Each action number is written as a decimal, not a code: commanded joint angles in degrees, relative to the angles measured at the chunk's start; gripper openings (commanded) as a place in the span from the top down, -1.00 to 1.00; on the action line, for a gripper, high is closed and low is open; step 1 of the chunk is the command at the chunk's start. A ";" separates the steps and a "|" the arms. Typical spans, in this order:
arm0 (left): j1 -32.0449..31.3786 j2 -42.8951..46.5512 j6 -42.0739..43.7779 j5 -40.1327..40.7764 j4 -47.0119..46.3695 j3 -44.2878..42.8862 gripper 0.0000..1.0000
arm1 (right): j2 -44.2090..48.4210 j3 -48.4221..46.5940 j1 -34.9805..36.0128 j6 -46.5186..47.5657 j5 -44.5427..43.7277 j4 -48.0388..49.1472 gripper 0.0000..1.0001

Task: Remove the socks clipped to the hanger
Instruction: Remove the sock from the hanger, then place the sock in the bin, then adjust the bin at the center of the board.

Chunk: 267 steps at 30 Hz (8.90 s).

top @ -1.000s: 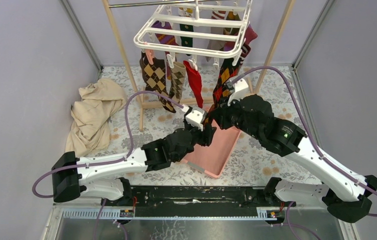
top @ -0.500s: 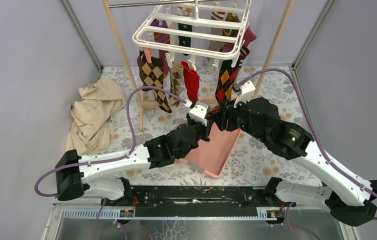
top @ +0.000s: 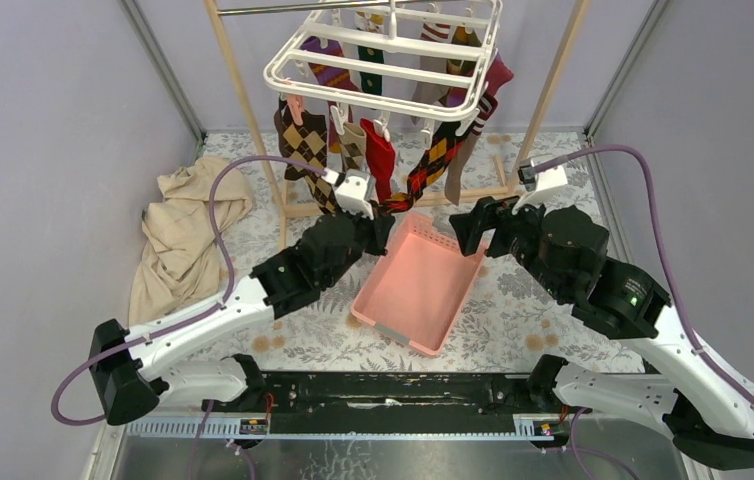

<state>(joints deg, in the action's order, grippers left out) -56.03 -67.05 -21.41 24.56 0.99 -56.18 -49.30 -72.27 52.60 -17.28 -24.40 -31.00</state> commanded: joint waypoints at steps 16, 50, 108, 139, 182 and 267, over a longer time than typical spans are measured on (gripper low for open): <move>10.64 3.80 -7.34 -18.29 9.16 -0.11 0.77 | -13.71 -20.58 -10.21 6.61 8.06 7.99 -0.67; 24.91 1.47 -25.84 -70.37 -12.15 9.08 0.69 | -14.98 -1.81 -44.07 -21.83 76.09 51.12 -0.36; 24.92 -1.75 -29.27 -76.69 -18.26 11.58 0.66 | -21.64 -10.30 -34.62 -10.17 65.14 47.70 -0.09; 24.43 -1.70 -28.86 -77.85 -16.38 8.45 0.67 | -21.14 -6.98 -34.67 -10.08 64.82 45.67 -0.23; 10.29 -15.16 -15.00 -43.33 3.43 6.43 -0.98 | -19.85 17.82 -34.67 2.03 29.85 14.54 -0.51; 8.24 5.28 -13.40 -31.55 14.75 5.89 -0.97 | -2.21 22.09 -25.27 -9.30 28.65 21.79 -0.14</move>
<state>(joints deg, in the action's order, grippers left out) -47.33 -66.83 -35.00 -10.61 16.67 -50.76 -50.57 -46.98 26.85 -27.68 -0.54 -20.88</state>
